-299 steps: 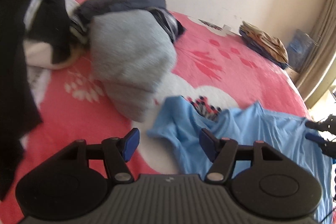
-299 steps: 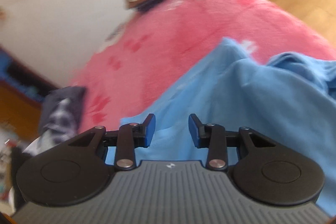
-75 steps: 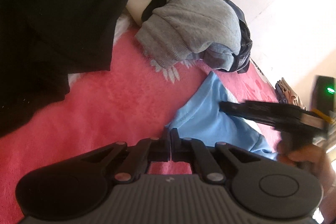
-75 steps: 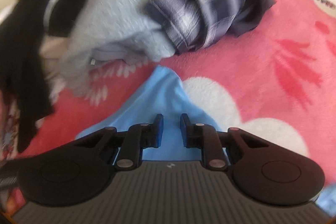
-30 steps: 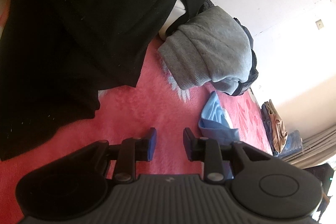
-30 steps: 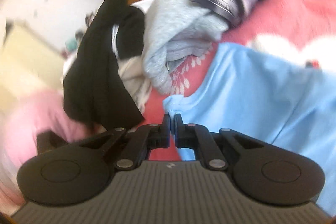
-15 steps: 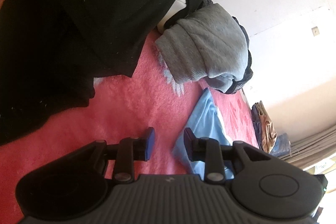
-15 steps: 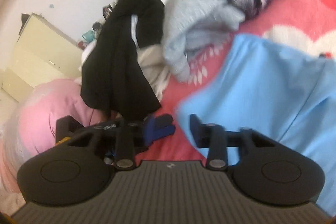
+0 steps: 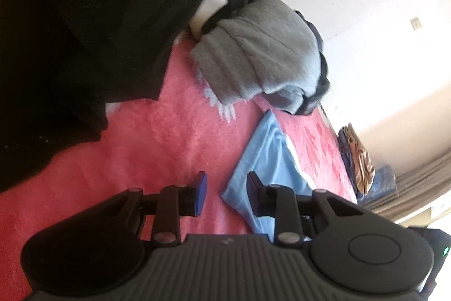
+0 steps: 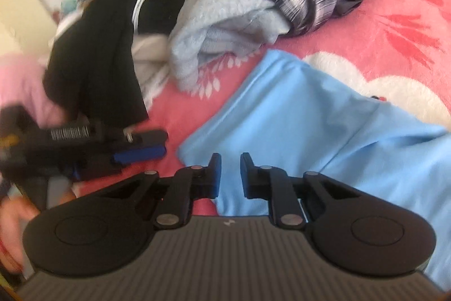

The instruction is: Fold clothes

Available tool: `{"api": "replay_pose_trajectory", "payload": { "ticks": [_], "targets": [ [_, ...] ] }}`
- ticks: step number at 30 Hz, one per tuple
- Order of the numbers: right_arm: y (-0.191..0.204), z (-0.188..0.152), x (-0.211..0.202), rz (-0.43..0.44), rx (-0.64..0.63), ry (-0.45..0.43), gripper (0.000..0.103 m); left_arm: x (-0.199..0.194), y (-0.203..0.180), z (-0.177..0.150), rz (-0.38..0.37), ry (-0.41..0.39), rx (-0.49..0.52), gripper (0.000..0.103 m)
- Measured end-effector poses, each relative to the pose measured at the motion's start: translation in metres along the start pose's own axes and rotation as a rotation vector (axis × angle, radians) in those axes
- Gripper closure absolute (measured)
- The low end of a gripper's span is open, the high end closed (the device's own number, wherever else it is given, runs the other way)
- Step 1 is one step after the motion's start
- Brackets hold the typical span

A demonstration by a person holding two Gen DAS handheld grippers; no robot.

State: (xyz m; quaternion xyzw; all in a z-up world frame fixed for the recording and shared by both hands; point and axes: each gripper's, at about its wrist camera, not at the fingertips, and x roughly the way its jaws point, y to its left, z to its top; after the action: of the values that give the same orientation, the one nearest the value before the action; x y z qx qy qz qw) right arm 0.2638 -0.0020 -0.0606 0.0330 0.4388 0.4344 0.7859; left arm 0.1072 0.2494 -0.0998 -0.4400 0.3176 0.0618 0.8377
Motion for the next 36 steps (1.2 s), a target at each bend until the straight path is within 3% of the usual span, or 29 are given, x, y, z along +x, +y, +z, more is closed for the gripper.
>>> {"api": "replay_pose_trajectory", "payload": {
  "ticks": [5, 7, 10, 14, 18, 21, 23, 25, 28, 33, 36],
  "targets": [
    [0.014, -0.005, -0.026, -0.042, -0.128, 0.028, 0.090, 0.007, -0.026, -0.006, 0.040, 0.046, 0.203, 0.072],
    [0.021, -0.012, -0.033, -0.068, -0.181, 0.054, 0.090, 0.014, -0.040, -0.012, 0.099, 0.056, 0.313, 0.072],
    [0.012, -0.024, -0.044, -0.115, -0.160, 0.061, 0.090, 0.017, -0.051, -0.023, 0.181, 0.037, 0.416, 0.076],
    [-0.014, -0.027, -0.066, -0.197, -0.070, 0.010, 0.088, 0.007, -0.058, -0.026, 0.179, 0.007, 0.430, 0.076],
    [-0.045, -0.010, -0.093, -0.279, 0.013, -0.081, 0.087, -0.002, -0.069, -0.023, 0.178, -0.056, 0.461, 0.076],
    [-0.066, 0.000, -0.103, -0.365, 0.033, -0.119, 0.074, 0.001, -0.079, -0.020, 0.167, -0.067, 0.484, 0.076],
    [-0.082, 0.003, -0.108, -0.419, 0.071, -0.134, 0.071, 0.006, -0.086, -0.020, 0.159, -0.060, 0.505, 0.075],
    [-0.104, 0.006, -0.113, -0.424, 0.158, -0.142, 0.064, 0.015, -0.093, -0.020, 0.159, -0.045, 0.533, 0.075],
    [-0.129, 0.013, -0.114, -0.410, 0.234, -0.143, 0.062, 0.033, -0.106, -0.023, 0.161, -0.032, 0.585, 0.075],
    [-0.150, 0.035, -0.107, -0.409, 0.258, -0.130, 0.061, 0.067, -0.117, -0.025, 0.184, -0.015, 0.621, 0.075],
    [-0.148, 0.047, -0.096, -0.410, 0.161, -0.117, 0.063, 0.077, -0.115, -0.029, 0.204, 0.000, 0.601, 0.075]
  ]
}}
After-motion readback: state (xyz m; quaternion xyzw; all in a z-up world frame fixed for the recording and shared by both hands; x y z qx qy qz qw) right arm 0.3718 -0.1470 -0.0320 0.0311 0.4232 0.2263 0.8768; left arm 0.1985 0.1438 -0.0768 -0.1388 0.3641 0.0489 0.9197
